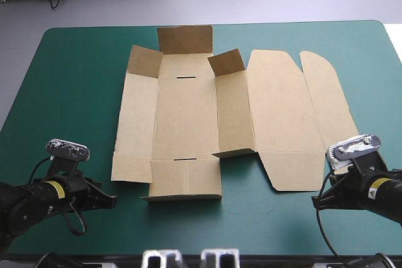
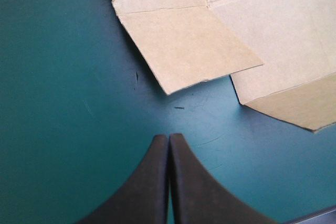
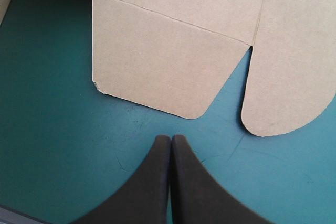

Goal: Fold the box

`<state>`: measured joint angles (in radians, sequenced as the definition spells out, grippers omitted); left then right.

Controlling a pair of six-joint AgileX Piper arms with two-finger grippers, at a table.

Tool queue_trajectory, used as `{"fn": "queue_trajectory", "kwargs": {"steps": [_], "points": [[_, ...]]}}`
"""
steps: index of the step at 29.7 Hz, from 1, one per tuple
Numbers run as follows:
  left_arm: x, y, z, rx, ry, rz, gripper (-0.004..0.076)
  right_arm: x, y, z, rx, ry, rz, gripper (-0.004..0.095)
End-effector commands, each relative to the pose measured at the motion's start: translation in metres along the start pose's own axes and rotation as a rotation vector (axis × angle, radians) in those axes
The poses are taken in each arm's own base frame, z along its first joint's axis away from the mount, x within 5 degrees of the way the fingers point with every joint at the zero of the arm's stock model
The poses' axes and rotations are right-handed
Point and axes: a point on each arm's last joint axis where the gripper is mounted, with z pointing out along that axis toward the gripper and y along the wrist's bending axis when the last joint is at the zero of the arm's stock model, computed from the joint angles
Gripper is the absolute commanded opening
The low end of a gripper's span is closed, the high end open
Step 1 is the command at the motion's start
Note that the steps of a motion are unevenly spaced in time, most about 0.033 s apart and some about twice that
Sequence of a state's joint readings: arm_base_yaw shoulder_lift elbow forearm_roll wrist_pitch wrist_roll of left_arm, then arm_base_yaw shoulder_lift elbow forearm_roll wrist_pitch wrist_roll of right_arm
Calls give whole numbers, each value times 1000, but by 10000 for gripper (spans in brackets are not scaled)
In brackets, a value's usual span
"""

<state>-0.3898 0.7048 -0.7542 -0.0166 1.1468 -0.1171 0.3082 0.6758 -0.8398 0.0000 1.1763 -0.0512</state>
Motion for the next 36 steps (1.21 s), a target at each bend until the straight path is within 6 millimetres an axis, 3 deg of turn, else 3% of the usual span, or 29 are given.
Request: {"fn": "queue_trajectory", "kwargs": {"steps": [1, 15, 20, 25, 32, 36], "points": [[-8, -2, -5, 14, -56, -7, -10, -9, -1, -8, 10, -76, -4, -20], [-18, -3, -7, 24, -124, 2, -10, -9, -1, -8, 10, -79, -4, -20], [-47, -6, -7, 11, -129, 10, -9, -9, -1, -8, 10, -79, -4, -20], [-88, -5, 15, -55, -110, 77, -3, -9, -1, -8, 10, -79, -4, -20], [-135, -13, 43, -22, -64, 125, 15, -10, -1, -8, 11, -81, -15, -20], [-152, 0, 53, 39, -50, 76, 15, -10, -1, -8, 5, -82, -12, -20]]}}
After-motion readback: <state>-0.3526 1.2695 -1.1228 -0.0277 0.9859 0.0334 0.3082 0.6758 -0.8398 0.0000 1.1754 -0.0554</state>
